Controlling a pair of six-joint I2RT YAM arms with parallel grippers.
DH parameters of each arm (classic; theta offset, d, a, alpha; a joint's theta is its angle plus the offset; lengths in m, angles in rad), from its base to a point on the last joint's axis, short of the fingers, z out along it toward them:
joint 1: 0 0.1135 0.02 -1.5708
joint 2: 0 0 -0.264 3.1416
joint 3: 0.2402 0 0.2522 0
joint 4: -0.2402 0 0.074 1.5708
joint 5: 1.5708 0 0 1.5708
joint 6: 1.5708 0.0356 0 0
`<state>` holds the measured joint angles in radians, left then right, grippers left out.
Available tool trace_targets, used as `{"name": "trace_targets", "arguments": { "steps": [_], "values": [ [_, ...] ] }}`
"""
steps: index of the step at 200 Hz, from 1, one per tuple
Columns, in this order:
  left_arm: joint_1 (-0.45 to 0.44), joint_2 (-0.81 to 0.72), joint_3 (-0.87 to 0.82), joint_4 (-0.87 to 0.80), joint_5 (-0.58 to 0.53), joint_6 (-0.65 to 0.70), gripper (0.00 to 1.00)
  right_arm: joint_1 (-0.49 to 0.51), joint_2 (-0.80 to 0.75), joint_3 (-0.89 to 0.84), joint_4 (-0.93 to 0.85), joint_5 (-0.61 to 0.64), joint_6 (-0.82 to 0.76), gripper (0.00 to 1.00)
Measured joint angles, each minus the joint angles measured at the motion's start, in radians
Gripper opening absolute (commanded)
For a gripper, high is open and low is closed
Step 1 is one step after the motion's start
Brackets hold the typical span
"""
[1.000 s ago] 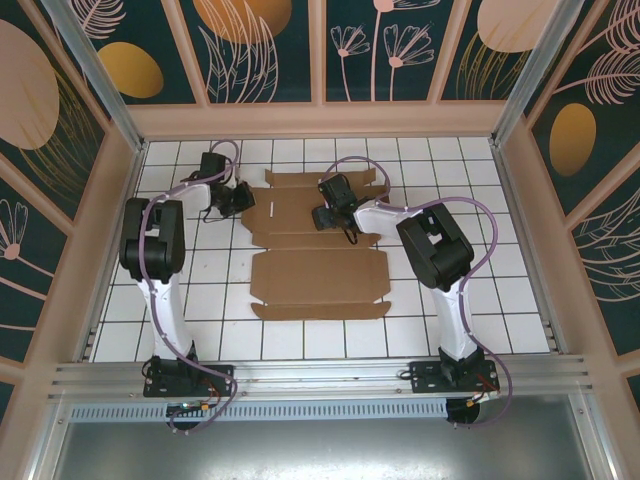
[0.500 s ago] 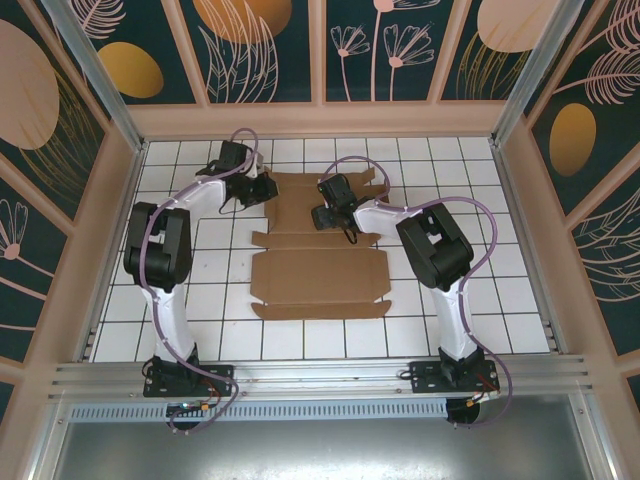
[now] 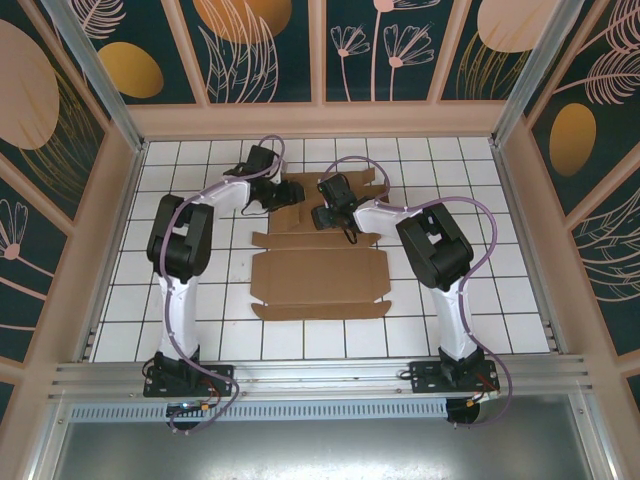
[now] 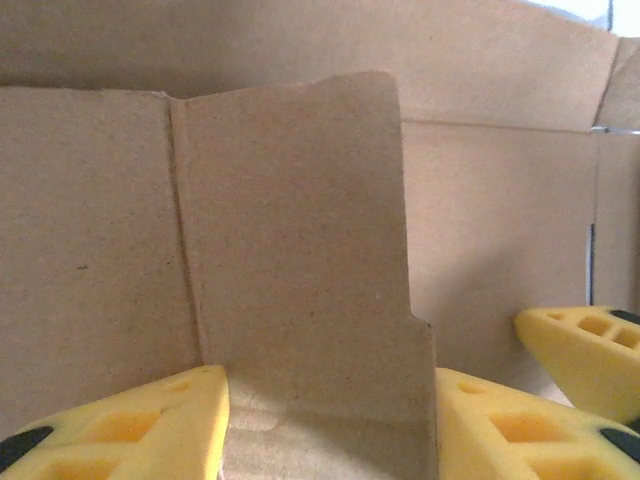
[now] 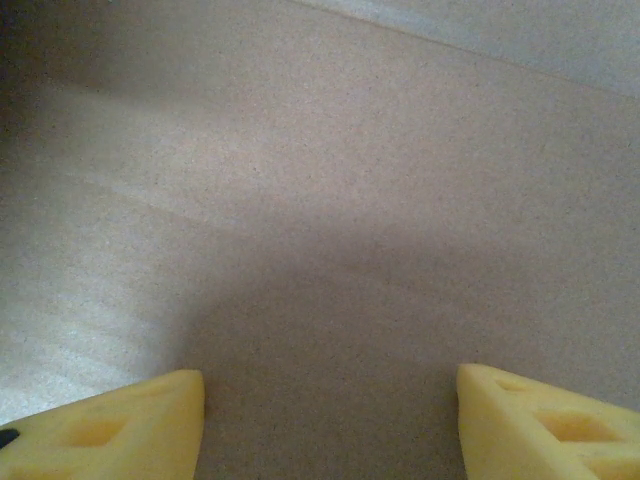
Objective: Fold the paper box
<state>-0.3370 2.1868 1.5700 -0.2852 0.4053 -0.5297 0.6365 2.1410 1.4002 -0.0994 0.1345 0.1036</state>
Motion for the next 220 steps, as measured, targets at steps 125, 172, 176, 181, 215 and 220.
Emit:
{"name": "trace_targets", "arguments": {
  "steps": [125, 172, 176, 181, 215, 220],
  "values": [
    [-0.008, -0.134, -0.019, -0.031, -0.08, -0.009, 0.54, -0.002, 0.001, 0.001, 0.001, 0.004, -0.001, 0.65],
    [0.089, -0.459, -0.178, -0.032, -0.172, -0.01, 0.51, -0.002, 0.001, 0.001, 0.002, 0.004, -0.001, 0.65],
    [0.097, -0.473, -0.196, -0.033, -0.182, -0.01, 0.51, -0.002, 0.001, 0.001, 0.002, 0.004, -0.001, 0.65],
    [0.108, -0.49, -0.219, -0.033, -0.196, -0.01, 0.51, -0.002, 0.001, 0.001, 0.002, 0.004, -0.001, 0.65],
    [0.11, -0.517, -0.403, -0.032, -0.254, -0.013, 0.41, -0.002, 0.001, 0.001, 0.002, 0.004, -0.001, 0.65],
    [0.109, -0.517, -0.431, -0.033, -0.254, -0.014, 0.4, -0.002, 0.001, 0.001, 0.002, 0.004, -0.001, 0.65]
  ]
}}
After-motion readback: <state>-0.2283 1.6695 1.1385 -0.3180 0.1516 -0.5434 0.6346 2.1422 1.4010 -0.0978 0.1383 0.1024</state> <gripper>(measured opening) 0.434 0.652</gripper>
